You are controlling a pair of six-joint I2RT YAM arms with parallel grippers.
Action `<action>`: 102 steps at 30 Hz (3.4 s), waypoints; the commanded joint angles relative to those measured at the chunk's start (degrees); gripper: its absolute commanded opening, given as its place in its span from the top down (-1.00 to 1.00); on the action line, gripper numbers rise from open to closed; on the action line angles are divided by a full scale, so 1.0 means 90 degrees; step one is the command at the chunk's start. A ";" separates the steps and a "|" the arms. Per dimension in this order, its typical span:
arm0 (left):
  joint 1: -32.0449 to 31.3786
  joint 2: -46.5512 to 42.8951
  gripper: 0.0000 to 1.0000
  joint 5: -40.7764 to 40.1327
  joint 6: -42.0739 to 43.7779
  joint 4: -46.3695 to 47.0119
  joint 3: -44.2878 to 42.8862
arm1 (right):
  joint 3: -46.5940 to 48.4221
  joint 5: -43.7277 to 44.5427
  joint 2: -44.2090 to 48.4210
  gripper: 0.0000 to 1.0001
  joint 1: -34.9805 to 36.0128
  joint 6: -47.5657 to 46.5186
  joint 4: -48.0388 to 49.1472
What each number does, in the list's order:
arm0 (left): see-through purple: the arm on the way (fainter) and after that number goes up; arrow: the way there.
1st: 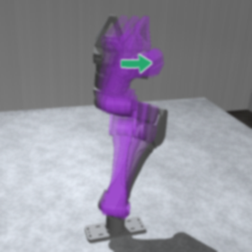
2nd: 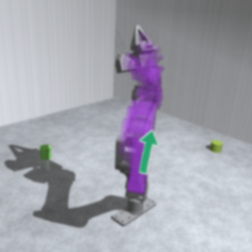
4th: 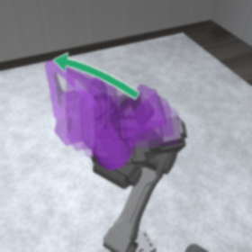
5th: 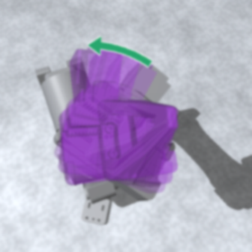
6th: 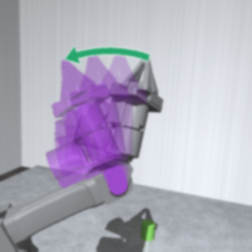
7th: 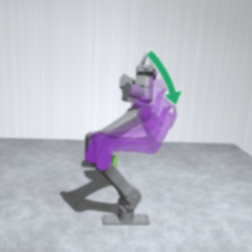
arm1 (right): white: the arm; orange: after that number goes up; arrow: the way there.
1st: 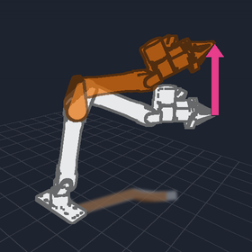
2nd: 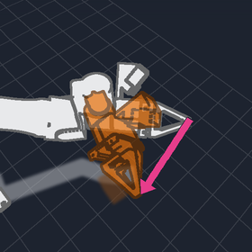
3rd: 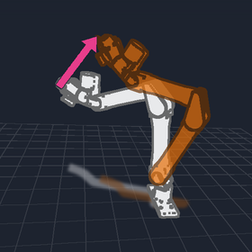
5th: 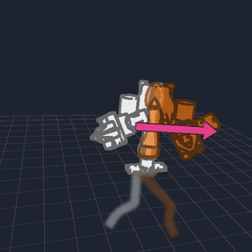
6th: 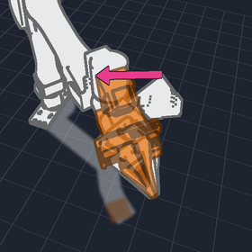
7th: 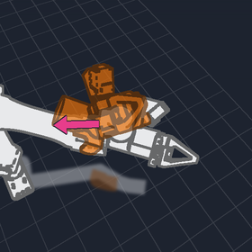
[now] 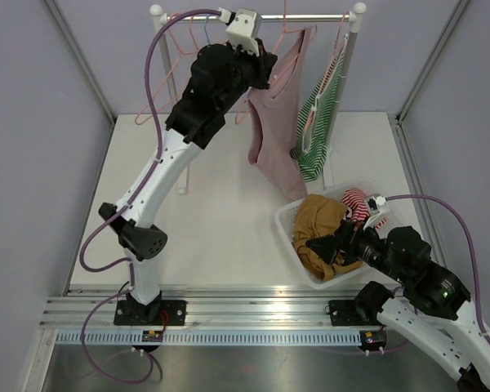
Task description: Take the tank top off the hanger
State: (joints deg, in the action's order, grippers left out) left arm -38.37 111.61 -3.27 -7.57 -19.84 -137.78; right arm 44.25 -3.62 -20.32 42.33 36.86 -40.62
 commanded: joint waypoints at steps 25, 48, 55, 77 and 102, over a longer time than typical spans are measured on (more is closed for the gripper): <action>-0.0346 -0.5691 1.00 0.0168 -0.0975 -0.1409 0.4526 | 0.1616 0.0315 -0.1121 -0.99 -0.0015 -0.1234 0.0431; -0.0346 -0.8700 1.00 -0.0008 -0.1024 -0.2727 0.7290 | 0.1939 -0.2370 -0.3543 -0.99 -0.0015 -0.1596 0.3204; -0.0346 -0.8973 1.00 0.0138 -0.1092 -0.2631 0.7613 | 0.2075 -0.2177 -0.4547 -0.90 -0.0015 -0.1235 0.4278; -0.0346 -0.9022 1.00 0.0393 -0.1308 -0.2257 0.7731 | 0.2916 0.0195 -0.6503 1.00 0.0405 -0.1966 0.4291; -0.0346 -0.9005 1.00 0.0734 -0.1043 -0.0761 0.7681 | 0.3229 -0.2483 -0.6797 1.00 -0.0670 -0.1793 0.3973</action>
State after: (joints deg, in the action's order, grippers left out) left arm -41.21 28.32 1.56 -16.53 -41.91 -66.41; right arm 74.30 -13.74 -86.85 37.28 17.93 -12.16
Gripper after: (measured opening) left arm 0.023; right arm 0.033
